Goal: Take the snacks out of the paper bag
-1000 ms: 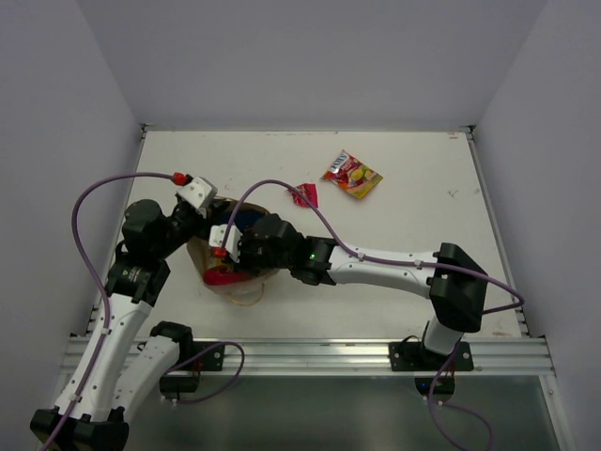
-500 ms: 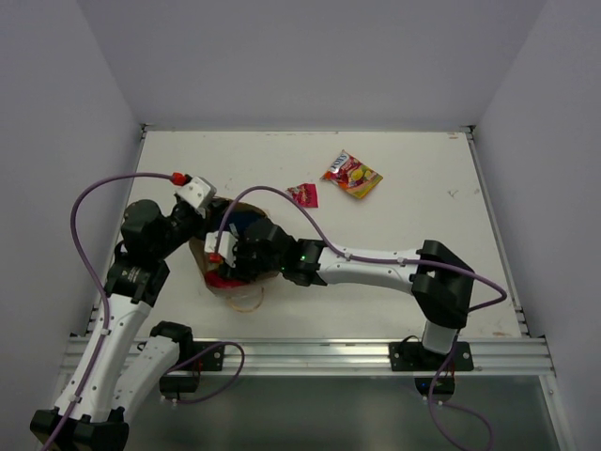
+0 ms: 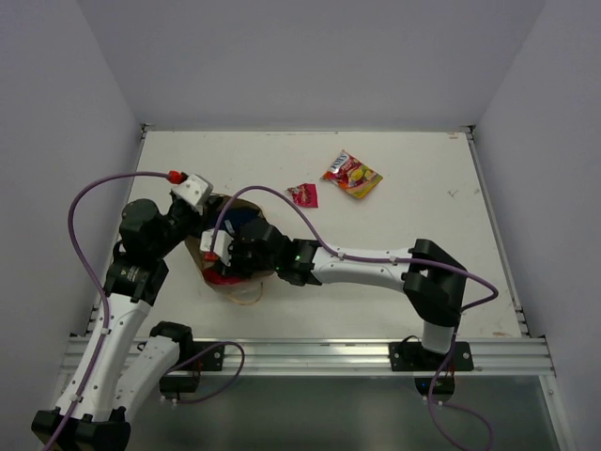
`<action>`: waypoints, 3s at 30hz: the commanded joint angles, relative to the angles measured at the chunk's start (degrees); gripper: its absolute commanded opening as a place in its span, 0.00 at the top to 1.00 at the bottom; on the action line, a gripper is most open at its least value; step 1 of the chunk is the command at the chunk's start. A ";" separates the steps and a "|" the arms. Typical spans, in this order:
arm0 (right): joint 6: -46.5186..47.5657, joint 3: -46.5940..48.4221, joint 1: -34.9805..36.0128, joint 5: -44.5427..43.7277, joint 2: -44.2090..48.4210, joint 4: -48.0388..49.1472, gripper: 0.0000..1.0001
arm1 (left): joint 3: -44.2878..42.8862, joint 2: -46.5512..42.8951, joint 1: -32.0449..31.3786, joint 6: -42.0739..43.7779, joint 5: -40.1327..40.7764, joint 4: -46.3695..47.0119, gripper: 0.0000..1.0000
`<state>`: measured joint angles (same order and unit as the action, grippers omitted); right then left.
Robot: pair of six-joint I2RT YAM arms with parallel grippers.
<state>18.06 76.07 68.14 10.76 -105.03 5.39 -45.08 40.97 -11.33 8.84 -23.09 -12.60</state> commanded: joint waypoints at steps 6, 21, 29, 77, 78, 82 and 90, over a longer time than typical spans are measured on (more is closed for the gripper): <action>-1.10 3.21 0.41 -3.39 0.43 0.94 1.00 | 1.13 -0.45 -1.24 -1.63 -3.45 1.26 1.00; 0.57 0.83 0.33 -2.77 13.89 -0.73 1.00 | 0.87 -0.19 -1.24 -1.55 -0.73 1.44 1.00; 0.66 -0.05 0.33 -1.27 21.88 -4.85 1.00 | 0.08 1.21 -1.24 -2.51 3.23 1.35 1.00; -7.51 15.85 -57.68 -27.56 -13.43 -15.48 1.00 | -0.27 3.15 -1.41 -6.20 20.28 3.64 1.00; -7.78 16.12 -57.68 -26.07 -14.92 -17.50 1.00 | -0.45 3.15 -1.41 -6.20 20.19 3.37 1.00; -9.11 14.81 -57.16 -21.23 -13.98 -18.93 0.98 | -2.11 3.59 -1.50 -6.03 19.40 2.06 1.00; -12.44 12.00 -55.14 -13.43 1.30 -24.28 0.55 | -5.89 4.38 -1.50 -4.45 18.35 -1.72 1.00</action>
<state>7.01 88.47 11.53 -8.73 -115.68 -17.80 -47.33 45.47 -12.47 3.68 -4.12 -13.47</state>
